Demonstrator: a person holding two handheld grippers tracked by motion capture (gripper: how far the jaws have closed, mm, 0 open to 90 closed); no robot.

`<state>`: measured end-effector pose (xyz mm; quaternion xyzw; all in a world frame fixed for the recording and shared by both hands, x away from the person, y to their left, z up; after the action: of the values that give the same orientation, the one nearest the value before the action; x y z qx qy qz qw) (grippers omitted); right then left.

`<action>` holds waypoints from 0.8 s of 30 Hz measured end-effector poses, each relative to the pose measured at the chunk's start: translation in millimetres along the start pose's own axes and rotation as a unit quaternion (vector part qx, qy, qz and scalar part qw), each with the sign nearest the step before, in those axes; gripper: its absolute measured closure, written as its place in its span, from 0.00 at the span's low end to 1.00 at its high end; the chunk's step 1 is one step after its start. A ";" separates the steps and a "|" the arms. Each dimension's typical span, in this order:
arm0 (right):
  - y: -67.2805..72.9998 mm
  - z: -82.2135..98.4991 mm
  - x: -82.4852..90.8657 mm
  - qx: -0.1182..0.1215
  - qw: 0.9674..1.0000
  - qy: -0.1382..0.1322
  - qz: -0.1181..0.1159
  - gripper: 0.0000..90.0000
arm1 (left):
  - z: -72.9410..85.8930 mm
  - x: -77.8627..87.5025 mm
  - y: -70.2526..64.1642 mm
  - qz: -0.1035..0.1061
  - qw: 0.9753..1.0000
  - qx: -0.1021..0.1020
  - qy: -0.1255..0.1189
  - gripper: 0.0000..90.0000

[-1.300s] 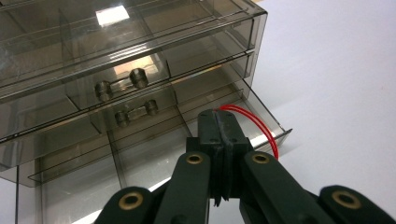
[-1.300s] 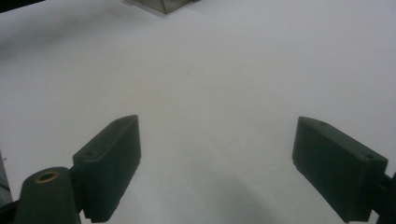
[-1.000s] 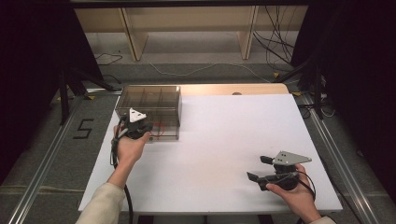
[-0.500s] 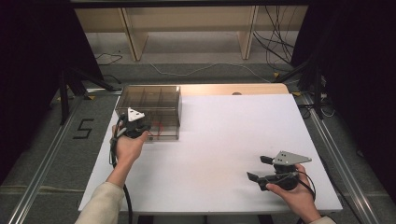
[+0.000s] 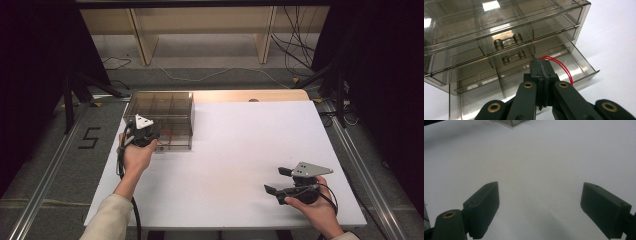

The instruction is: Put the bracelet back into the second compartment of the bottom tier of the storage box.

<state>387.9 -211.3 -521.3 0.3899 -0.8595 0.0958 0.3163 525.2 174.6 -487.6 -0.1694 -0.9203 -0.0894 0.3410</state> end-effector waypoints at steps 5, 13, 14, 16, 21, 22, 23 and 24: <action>0.3 -0.3 -0.5 0.000 1.000 -0.002 -0.001 0.18 | -0.1 -1.1 1.0 -0.002 1.000 -0.001 0.000 1.00; 0.2 -0.3 -0.6 0.002 1.000 -0.002 -0.001 0.18 | -1.3 -1.4 5.3 -0.007 1.000 0.003 -0.001 1.00; 0.2 0.2 -0.5 0.001 1.000 0.000 -0.001 0.18 | -1.3 -1.6 5.9 -0.007 1.000 0.004 -0.001 1.00; 0.2 0.2 -0.5 0.001 1.000 0.000 -0.001 0.18 | -1.2 -2.0 7.1 -0.009 1.000 0.004 0.000 1.00; 0.3 0.0 -0.9 0.001 1.000 -0.002 -0.002 0.18 | -1.3 -3.7 9.2 -0.012 1.000 0.004 0.002 1.00; 0.4 0.0 -0.9 0.001 1.000 -0.002 -0.002 0.18 | -1.3 -4.0 9.7 -0.013 1.000 0.005 0.002 1.00; 0.3 0.0 -0.8 0.001 1.000 -0.002 -0.002 0.18 | -1.1 -4.5 10.3 -0.014 1.000 0.005 0.003 1.00; 0.4 0.1 -0.8 0.001 1.000 -0.001 -0.002 0.18 | -0.9 -5.0 10.9 -0.015 1.000 0.006 0.003 1.00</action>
<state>387.9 -210.6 -521.9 0.3923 -0.8590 0.0953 0.3150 533.4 183.1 -489.7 -0.1535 -0.9221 -0.0900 0.3436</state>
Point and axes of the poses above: each handheld gripper's, and its own axes: x roughly backward along the jaws, z roughly out of its underside, y roughly to its left, the point moved 10 cm from there along -x, roughly forward along the jaws, and after that the axes turned 5 degrees about y, right-handed, at the moved point
